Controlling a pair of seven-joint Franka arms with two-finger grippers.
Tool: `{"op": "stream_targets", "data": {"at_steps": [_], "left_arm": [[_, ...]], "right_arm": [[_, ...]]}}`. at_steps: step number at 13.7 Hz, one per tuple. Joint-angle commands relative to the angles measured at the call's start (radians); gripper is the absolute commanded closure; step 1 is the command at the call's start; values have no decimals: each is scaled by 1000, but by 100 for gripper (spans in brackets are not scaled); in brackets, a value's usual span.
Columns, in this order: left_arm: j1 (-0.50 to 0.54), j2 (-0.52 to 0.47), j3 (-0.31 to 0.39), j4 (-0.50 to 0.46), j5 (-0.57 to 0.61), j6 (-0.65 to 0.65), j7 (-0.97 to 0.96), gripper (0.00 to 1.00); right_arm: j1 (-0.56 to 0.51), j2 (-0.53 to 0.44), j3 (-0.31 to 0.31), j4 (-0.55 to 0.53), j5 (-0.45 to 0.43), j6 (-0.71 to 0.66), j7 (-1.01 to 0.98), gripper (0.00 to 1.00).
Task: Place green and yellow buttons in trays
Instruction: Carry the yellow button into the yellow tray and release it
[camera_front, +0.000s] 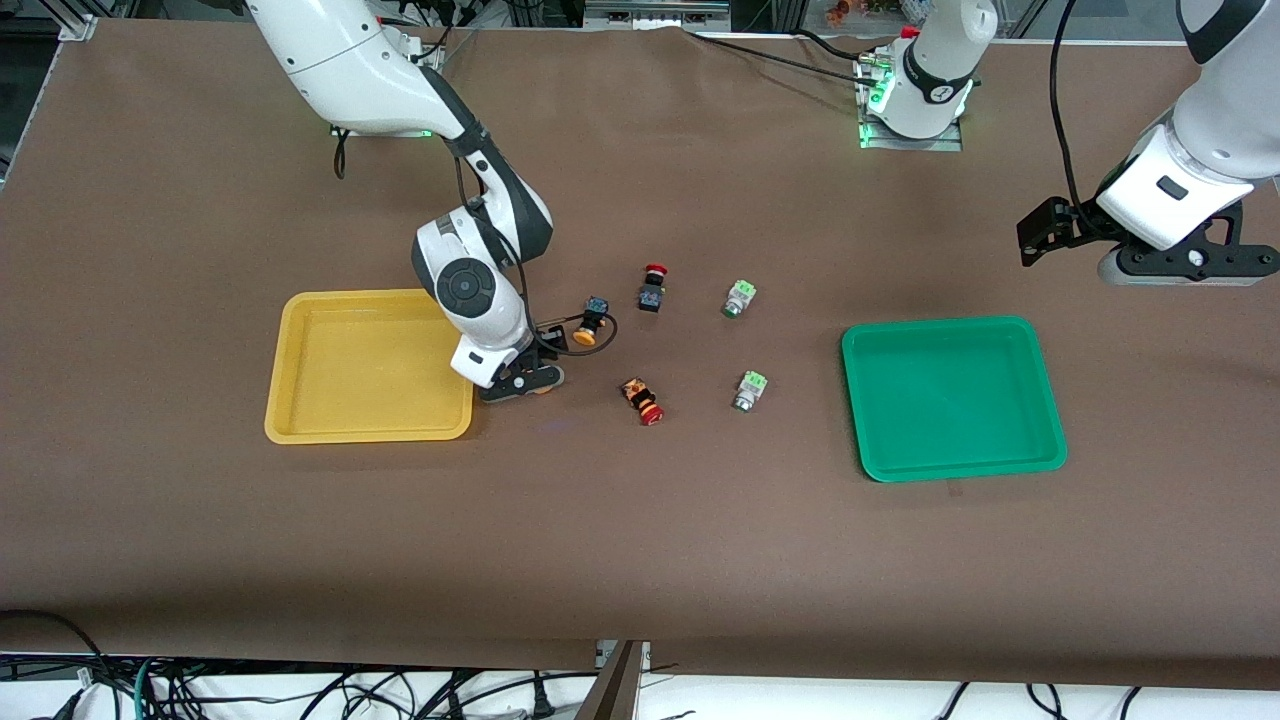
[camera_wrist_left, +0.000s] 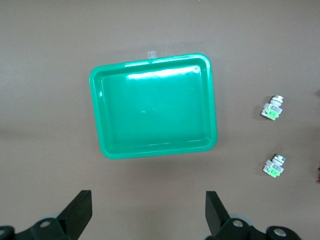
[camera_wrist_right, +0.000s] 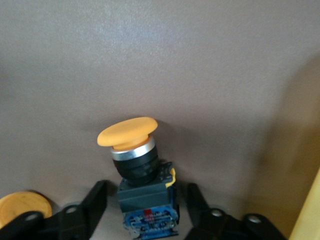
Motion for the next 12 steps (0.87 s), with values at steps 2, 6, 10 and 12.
{"op": "stream_targets", "data": {"at_steps": [2, 6, 10, 12], "left_arm": [[-4, 5, 2, 25, -25, -22, 8, 0], [-4, 5, 2, 25, -25, -22, 10, 0], [-4, 5, 2, 25, -25, -22, 10, 0], [-4, 5, 2, 25, -25, -22, 10, 0]], "right_arm": [[3, -24, 1, -13, 14, -14, 28, 93], [-7, -122, -23, 8, 14, -167, 7, 100], [-7, -202, -133, 8, 9, -308, -155, 100], [-7, -225, -207, -15, 9, -327, -285, 100]]}}
